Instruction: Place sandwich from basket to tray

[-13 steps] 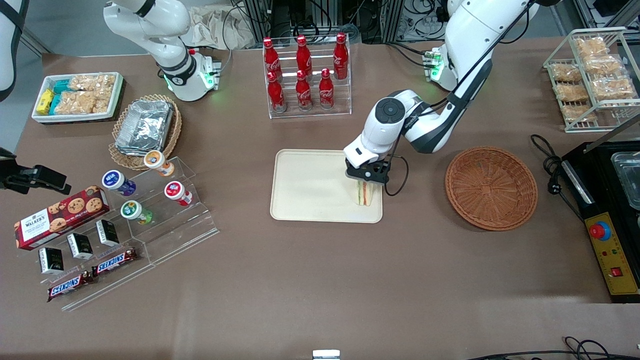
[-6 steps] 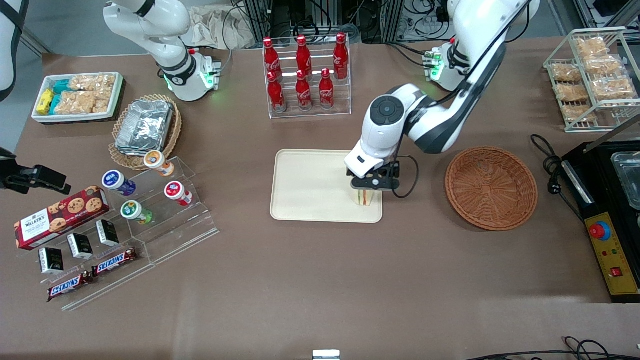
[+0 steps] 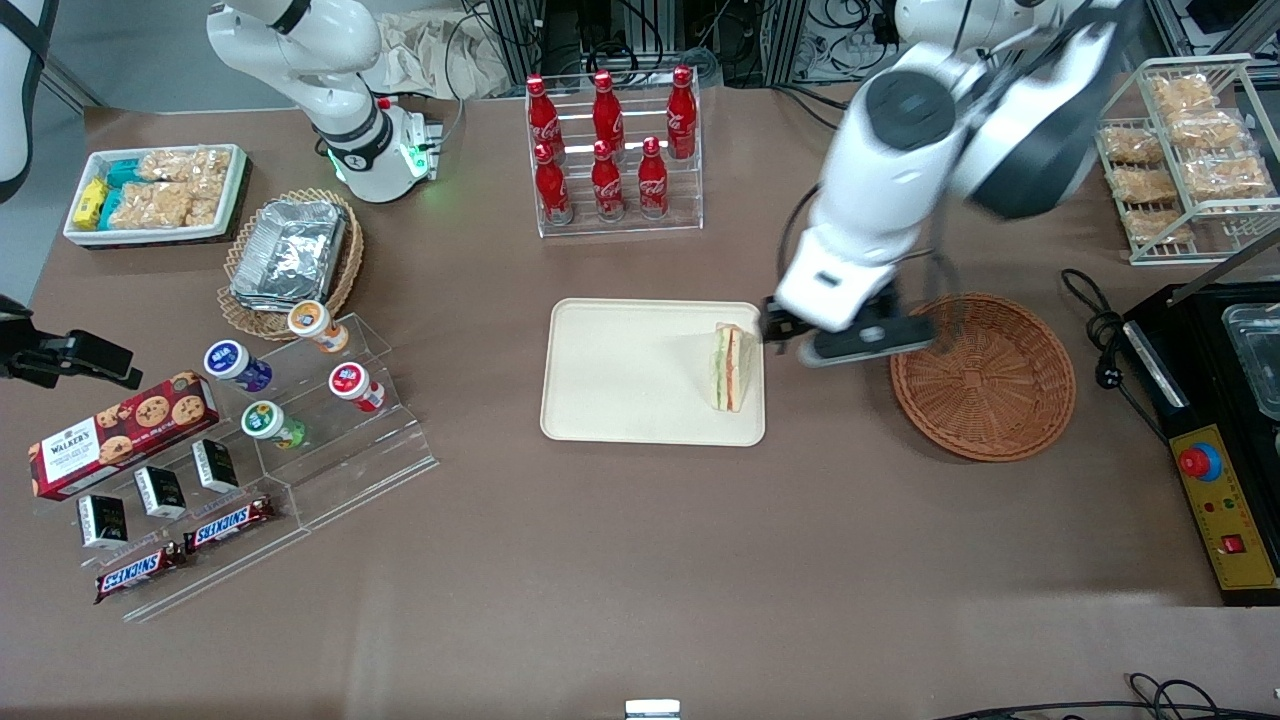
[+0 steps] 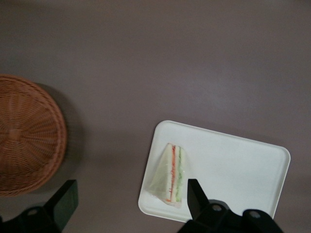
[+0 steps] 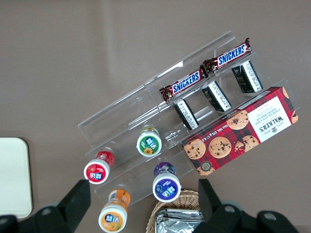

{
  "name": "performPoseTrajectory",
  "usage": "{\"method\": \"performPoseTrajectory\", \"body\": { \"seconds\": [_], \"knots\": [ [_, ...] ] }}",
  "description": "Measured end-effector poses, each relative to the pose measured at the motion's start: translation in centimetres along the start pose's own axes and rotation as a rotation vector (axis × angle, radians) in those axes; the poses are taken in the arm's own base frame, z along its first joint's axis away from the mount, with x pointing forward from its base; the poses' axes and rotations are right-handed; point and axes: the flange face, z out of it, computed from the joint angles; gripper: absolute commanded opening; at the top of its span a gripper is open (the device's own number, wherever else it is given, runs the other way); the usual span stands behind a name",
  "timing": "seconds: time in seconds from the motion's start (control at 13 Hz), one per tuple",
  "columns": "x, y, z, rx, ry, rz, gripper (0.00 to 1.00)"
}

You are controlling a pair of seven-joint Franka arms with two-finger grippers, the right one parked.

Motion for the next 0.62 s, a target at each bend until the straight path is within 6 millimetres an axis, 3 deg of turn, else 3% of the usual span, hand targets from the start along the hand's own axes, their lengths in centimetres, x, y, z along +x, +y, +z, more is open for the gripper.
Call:
{"method": "performPoseTrajectory", "body": {
  "seconds": [0.23, 0.46, 0.62],
  "knots": [
    [0.7, -8.7, -5.4, 0.033, 0.014, 0.065, 1.0],
    [0.8, -18.4, -7.5, 0.007, -0.027, 0.199, 1.0],
    [1.0, -21.7, -8.7, -0.002, -0.052, 0.267, 1.0]
  ]
}}
